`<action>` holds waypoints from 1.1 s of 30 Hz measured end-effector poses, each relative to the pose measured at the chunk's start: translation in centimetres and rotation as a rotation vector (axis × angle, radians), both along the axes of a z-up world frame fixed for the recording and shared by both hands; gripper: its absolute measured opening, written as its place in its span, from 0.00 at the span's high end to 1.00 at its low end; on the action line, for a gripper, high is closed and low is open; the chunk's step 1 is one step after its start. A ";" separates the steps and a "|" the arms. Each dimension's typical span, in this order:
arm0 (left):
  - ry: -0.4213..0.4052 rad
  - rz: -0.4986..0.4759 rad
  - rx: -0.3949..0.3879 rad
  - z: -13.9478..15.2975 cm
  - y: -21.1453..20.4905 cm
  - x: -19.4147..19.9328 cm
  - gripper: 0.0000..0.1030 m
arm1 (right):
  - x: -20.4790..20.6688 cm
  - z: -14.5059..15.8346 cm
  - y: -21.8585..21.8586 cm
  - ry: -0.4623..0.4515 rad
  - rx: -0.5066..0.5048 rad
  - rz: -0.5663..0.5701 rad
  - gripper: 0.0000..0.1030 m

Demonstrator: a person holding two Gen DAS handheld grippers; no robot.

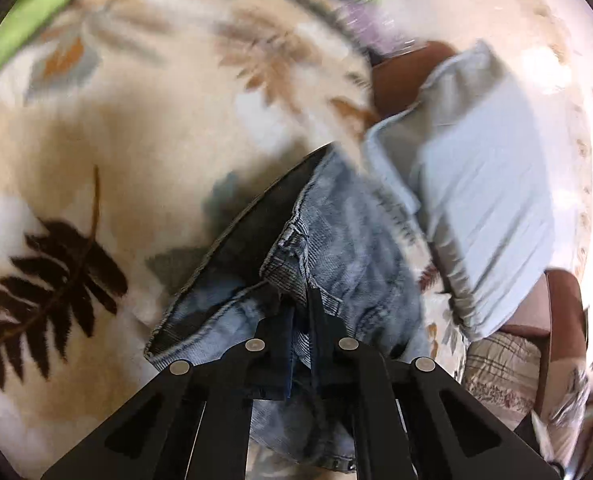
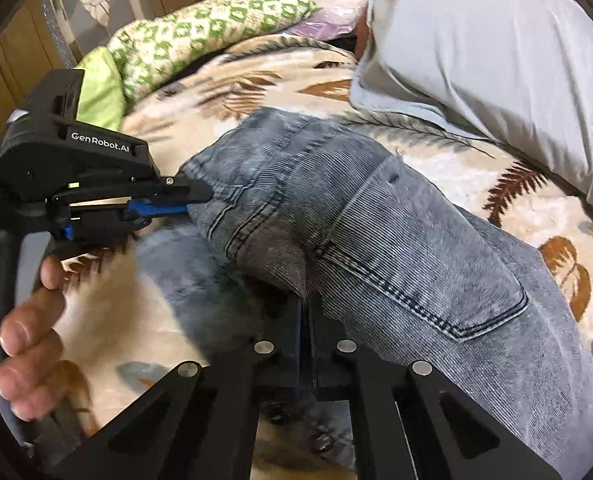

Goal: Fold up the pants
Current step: 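Open both tools and release the folded legs onto the jeans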

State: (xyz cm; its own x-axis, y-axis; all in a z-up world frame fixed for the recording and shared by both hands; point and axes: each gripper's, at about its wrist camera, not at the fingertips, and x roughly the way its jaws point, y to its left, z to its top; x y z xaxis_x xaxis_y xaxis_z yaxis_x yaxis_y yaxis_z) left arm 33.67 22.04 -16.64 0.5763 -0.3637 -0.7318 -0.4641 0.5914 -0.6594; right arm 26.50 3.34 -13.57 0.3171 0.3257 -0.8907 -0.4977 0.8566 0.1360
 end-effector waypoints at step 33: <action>0.036 -0.149 0.212 5.3 -3.2 -8.3 0.64 | -3.3 0.3 -1.1 0.091 0.152 -0.105 0.47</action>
State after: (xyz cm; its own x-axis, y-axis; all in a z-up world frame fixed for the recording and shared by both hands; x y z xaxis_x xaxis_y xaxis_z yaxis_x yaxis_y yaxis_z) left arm 25.38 18.84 -11.32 0.4996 -0.2791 -0.8201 -0.3824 0.7784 -0.4979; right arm 23.20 2.21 -13.28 0.2770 0.4281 -0.8602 -0.3863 0.8694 0.3082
